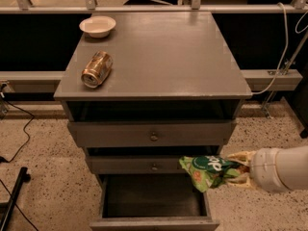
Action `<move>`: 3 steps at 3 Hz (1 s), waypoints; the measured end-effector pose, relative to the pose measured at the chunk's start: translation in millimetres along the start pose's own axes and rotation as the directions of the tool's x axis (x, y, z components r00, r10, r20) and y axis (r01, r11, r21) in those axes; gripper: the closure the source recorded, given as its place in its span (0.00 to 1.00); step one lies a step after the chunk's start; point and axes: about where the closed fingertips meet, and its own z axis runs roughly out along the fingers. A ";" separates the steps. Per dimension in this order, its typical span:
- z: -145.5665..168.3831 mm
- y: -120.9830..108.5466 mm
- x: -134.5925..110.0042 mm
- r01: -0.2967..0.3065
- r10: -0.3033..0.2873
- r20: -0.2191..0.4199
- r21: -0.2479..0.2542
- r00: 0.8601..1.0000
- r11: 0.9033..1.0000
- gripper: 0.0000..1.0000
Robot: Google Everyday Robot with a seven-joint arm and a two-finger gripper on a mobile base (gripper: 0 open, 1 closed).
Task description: Place green rice chip bag into bottom drawer
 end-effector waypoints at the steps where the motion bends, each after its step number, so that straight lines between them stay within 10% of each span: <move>1: 0.8 -1.8 -5.4 0.039 -0.039 -0.001 -0.001 0.999 0.999 1.00; 3: 51.6 10.5 36.7 -0.024 0.023 -0.015 -0.036 1.000 0.999 1.00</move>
Offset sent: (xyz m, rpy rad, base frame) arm 0.0071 -0.0024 -0.0133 -0.0318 0.0117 0.0325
